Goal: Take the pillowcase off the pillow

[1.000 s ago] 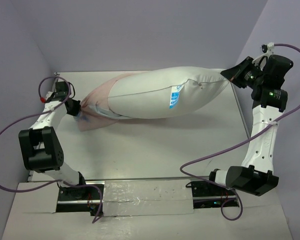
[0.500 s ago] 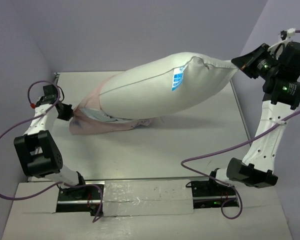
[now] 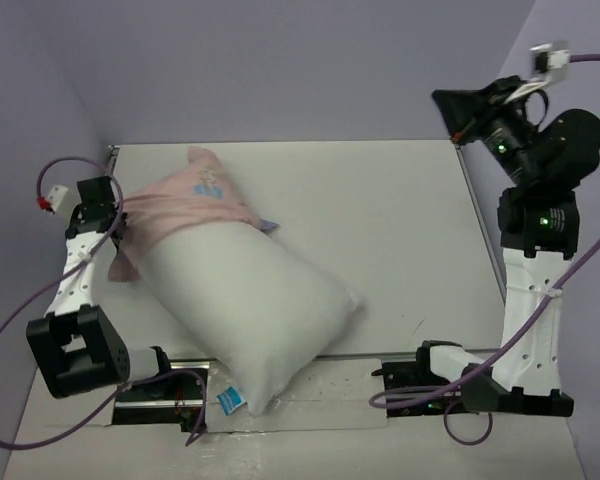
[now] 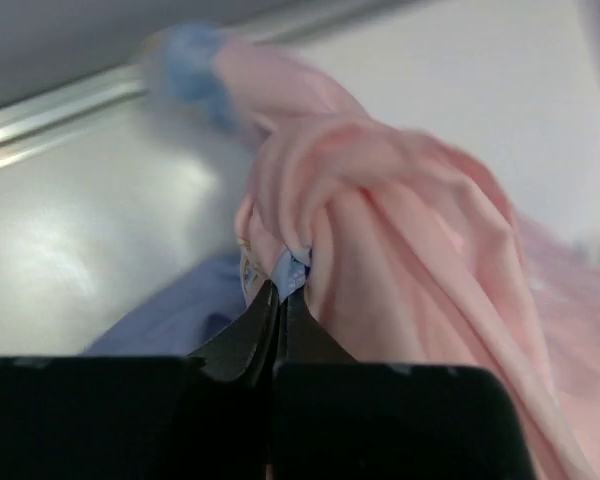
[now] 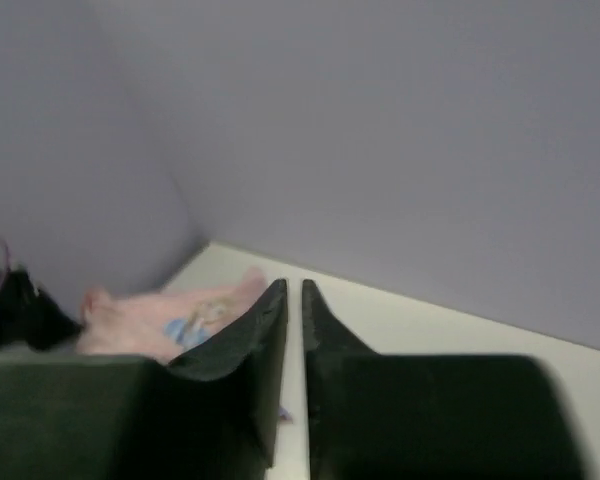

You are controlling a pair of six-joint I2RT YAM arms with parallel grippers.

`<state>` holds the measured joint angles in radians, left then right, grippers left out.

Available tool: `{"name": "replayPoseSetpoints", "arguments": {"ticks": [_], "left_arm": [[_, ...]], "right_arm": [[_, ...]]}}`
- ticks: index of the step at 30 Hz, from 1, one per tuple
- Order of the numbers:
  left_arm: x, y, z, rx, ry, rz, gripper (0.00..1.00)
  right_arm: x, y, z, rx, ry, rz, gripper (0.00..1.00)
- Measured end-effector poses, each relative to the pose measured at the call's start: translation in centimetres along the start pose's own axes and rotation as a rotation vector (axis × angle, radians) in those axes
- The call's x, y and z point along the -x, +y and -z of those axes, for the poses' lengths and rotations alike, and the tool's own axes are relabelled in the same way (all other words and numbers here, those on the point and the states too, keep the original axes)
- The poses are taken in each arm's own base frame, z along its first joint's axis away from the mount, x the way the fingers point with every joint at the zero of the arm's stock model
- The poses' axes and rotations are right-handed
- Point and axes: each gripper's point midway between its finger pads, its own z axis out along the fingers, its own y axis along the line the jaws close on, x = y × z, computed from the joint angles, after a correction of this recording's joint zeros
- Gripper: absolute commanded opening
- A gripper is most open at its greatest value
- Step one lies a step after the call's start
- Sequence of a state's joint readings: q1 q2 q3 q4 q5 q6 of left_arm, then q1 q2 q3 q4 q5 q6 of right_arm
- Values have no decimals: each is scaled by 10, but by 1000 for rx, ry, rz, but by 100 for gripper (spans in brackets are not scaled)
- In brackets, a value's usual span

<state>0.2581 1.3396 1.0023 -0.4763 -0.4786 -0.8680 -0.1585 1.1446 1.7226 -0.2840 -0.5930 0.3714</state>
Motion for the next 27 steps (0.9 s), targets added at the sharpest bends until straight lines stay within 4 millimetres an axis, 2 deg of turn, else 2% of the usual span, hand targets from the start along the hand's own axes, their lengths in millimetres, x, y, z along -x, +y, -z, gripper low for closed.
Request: {"name": "replayPoseSetpoints", "arguments": {"ticks": [1, 2, 3, 5, 6, 8, 12, 14, 16, 19, 21, 24, 25, 27], "left_arm": [[-1, -17, 15, -74, -11, -19, 0], [-4, -34, 30, -146, -16, -36, 0], [-7, -50, 47, -222, -20, -54, 0], [-10, -70, 73, -328, -23, -66, 0], [-11, -74, 81, -355, -24, -67, 0], [-10, -78, 92, -389, -30, -66, 0], [-9, -76, 98, -391, -33, -65, 0], [-13, -76, 101, -394, -25, -78, 0], [-17, -78, 106, -408, -18, -89, 0], [-18, -80, 113, -428, -22, -91, 0], [-18, -79, 117, -435, -23, -94, 0], [-17, -74, 123, -436, -25, -97, 0], [-16, -73, 124, -437, -28, -96, 0], [-13, -70, 129, -442, -35, -95, 0]], "right_arm": [[-11, 12, -4, 48, 37, 8, 35], [-27, 31, -9, 112, 84, 21, 54], [-42, 45, -13, 152, 124, 34, 61], [-84, 74, -22, 239, 217, 48, 98], [-110, 82, -23, 266, 278, 49, 100], [-175, 107, -19, 346, 435, 55, 100], [-291, 153, -9, 437, 743, 110, 100], [-340, 181, -2, 488, 857, 154, 100], [-379, 201, 9, 516, 948, 213, 100], [-417, 230, 25, 563, 1023, 305, 100], [-427, 245, 30, 580, 1032, 339, 100], [-439, 256, 25, 547, 1026, 393, 100], [-445, 258, 23, 534, 1032, 408, 97], [-463, 257, 18, 497, 1063, 436, 70]]}}
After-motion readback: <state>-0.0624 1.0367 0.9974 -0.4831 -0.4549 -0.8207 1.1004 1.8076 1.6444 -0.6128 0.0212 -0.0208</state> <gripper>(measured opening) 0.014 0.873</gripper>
